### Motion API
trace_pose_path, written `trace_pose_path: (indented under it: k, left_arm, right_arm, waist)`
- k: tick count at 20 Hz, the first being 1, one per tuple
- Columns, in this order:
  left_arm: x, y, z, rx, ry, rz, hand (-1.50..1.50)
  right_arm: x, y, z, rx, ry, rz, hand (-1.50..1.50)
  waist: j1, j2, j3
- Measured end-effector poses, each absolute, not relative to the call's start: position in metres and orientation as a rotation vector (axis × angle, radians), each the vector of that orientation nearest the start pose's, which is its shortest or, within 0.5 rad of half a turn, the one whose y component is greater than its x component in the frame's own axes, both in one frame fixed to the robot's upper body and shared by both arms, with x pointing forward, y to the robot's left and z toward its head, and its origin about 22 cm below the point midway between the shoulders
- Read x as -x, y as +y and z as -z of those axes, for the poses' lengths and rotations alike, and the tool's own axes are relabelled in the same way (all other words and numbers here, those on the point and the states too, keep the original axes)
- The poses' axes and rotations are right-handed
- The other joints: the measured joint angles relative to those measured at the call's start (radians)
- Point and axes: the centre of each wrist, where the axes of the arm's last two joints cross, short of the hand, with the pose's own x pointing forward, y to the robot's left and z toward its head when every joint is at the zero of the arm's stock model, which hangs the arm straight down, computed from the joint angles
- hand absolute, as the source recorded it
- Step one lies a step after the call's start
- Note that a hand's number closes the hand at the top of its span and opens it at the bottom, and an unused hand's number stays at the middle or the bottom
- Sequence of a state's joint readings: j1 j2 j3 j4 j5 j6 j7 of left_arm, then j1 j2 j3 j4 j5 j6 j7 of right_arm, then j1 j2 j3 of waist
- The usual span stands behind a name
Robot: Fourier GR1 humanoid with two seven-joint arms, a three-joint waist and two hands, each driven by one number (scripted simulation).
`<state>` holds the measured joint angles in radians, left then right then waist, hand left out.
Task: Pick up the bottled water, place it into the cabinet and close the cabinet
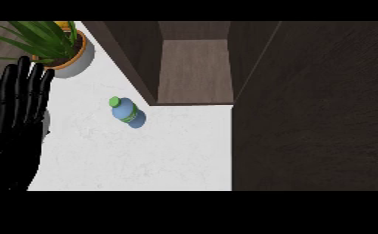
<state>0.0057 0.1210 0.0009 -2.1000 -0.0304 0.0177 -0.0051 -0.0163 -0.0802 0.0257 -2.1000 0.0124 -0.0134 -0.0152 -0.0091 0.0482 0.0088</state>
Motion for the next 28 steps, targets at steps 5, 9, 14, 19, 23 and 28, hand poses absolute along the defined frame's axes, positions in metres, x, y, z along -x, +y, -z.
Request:
trace_pose_path:
  k: [5,9,14,19,23,28]
  left_arm:
    - [-0.214,0.229,-0.127,0.105,-2.089,0.238,-1.50]
    - [-0.211,0.208,-0.116,0.397,-1.925,0.272,-1.50]
    - [-0.194,0.204,-0.128,0.578,-1.792,0.281,-1.50]
    - [-0.170,0.207,-0.147,0.632,-1.740,0.274,-1.50]
    - [-0.160,0.214,-0.152,0.610,-1.692,0.268,-1.50]
    - [-0.162,0.215,-0.158,0.585,-1.652,0.259,-1.50]
  right_arm:
    - [-0.197,-0.234,-0.120,0.056,-2.075,-0.082,-1.50]
    - [-0.186,-0.228,-0.113,-0.086,-1.987,-0.080,-1.50]
    - [-0.153,-0.236,-0.127,-0.190,-1.920,-0.090,-1.50]
    - [-0.129,-0.245,-0.138,-0.192,-1.883,-0.098,-1.50]
    - [-0.122,-0.251,-0.137,-0.161,-1.852,-0.110,-1.50]
    - [-0.122,-0.256,-0.139,-0.143,-1.845,-0.128,-1.50]
  waist:
    - [-0.003,-0.035,-0.007]
    - [-0.012,-0.044,-0.007]
    - [-0.006,-0.050,-0.008]
    - [0.000,-0.052,-0.008]
    - [0.002,-0.052,-0.009]
    - [0.003,-0.053,-0.008]
